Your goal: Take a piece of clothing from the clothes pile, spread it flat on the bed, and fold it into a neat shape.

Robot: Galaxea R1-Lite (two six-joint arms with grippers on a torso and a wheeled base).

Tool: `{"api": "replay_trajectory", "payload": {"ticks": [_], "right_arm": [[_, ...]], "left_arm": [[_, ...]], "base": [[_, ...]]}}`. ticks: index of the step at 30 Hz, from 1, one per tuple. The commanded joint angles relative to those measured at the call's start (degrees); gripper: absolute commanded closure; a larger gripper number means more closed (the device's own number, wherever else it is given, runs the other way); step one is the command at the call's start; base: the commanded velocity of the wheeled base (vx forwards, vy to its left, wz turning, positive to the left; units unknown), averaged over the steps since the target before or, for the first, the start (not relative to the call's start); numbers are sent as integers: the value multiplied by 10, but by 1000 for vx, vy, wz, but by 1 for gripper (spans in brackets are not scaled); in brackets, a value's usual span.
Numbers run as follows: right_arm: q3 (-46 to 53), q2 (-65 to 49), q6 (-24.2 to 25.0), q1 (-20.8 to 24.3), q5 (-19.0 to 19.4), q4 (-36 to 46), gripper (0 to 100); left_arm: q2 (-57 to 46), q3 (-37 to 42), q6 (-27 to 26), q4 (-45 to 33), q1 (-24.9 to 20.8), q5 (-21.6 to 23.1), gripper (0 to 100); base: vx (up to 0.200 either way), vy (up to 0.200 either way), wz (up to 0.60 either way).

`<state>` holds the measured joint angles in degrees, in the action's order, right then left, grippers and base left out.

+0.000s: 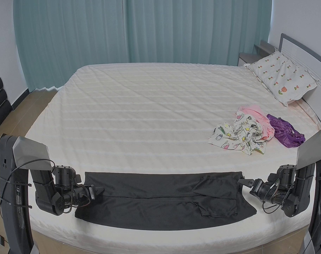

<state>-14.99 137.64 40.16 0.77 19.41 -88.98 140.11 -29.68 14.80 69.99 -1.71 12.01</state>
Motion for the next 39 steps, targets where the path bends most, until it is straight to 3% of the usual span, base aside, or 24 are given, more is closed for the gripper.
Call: {"api": "replay_trajectory", "payload": {"ticks": [1,17,27,32,39], "right_arm": [[1,1,0,0,0,-6,0],[-1,-2,1,-13,1,-6,0],[0,-3,1,-14,2,-6,0],[-3,-4,15,-17,3,-6,0],[-4,-4,22,-17,4,-7,0]], "left_arm": [[1,1,1,1,2,0,100],[-43,24,1,1,36,-1,100],[-62,35,3,-3,98,0,100],[-89,37,5,-7,150,3,100],[-145,39,15,-54,192,14,100]], "base": [[0,0,0],[0,0,0],[0,0,0],[0,0,0],[0,0,0]]}}
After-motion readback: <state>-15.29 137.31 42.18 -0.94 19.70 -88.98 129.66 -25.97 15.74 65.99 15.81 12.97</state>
